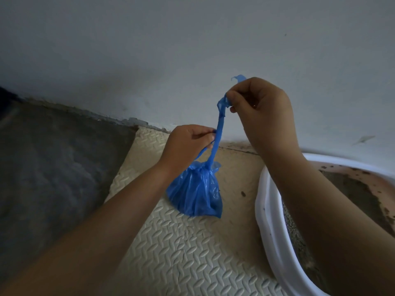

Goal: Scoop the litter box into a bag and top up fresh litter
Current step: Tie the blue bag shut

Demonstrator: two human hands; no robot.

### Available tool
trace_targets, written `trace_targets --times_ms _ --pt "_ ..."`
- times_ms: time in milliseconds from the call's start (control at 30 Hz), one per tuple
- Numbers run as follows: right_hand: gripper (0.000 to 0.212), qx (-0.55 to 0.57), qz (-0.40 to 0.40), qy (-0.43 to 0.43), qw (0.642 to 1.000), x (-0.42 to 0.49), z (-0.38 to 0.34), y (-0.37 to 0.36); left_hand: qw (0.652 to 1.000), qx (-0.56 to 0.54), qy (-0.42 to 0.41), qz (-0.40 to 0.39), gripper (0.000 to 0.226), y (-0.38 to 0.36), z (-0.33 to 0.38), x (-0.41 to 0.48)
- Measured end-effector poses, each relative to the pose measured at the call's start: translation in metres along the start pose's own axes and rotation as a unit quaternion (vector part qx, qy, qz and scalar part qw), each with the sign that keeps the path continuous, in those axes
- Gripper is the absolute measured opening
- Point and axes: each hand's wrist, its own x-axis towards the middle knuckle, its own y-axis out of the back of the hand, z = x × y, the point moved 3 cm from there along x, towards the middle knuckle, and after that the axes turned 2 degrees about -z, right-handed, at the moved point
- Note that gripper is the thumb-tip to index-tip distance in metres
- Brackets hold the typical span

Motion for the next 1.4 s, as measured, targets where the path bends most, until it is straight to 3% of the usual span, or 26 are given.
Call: trace_targets --times_ms 233,333,467,633,800,867,967,1067,1233,1400 --pt "0.009 0.008 0.012 -0.011 1.000 0.000 0.006 0.004 0.999 -0.031 0.009 -0.017 0.019 -0.003 -0.002 -0.005" --pt "0.009 0.011 0.022 -0.009 1.000 0.001 0.007 0.008 0.999 -0.035 -0.002 -0.023 0.008 -0.005 -0.002 -0.009" --pt "0.009 0.017 0.017 0.004 1.000 0.002 0.004 0.006 1.000 -0.006 -0.016 0.018 0.018 -0.009 0.002 -0.010" --pt "0.007 0.027 0.009 0.013 1.000 0.000 0.004 0.005 0.997 0.051 -0.019 0.054 0.008 -0.010 0.003 -0.008" --pt "0.027 0.042 0.085 -0.053 0.994 -0.014 0.036 0.007 0.997 0.038 -0.003 0.070 0.013 0.004 0.003 -0.005" --pt "0.028 0.021 0.055 -0.141 0.988 -0.027 0.063 -0.005 0.996 0.029 -0.001 0.081 0.013 0.008 0.003 -0.005" --pt "0.038 -0.037 -0.108 -0.264 0.958 -0.058 0.099 -0.043 0.995 0.019 0.009 0.099 0.010 0.014 -0.001 -0.003" --pt "0.053 -0.031 -0.199 -0.287 0.937 -0.087 0.109 -0.080 0.996 -0.002 0.019 0.092 0.009 0.016 -0.002 -0.001" --pt "0.057 0.008 -0.180 -0.278 0.944 -0.100 0.103 -0.117 0.997 -0.035 0.035 0.067 0.009 0.019 -0.001 -0.003" --pt "0.029 0.023 -0.121 -0.288 0.950 -0.105 0.105 -0.125 0.993 -0.096 0.046 0.058 0.008 0.024 0.002 -0.005"
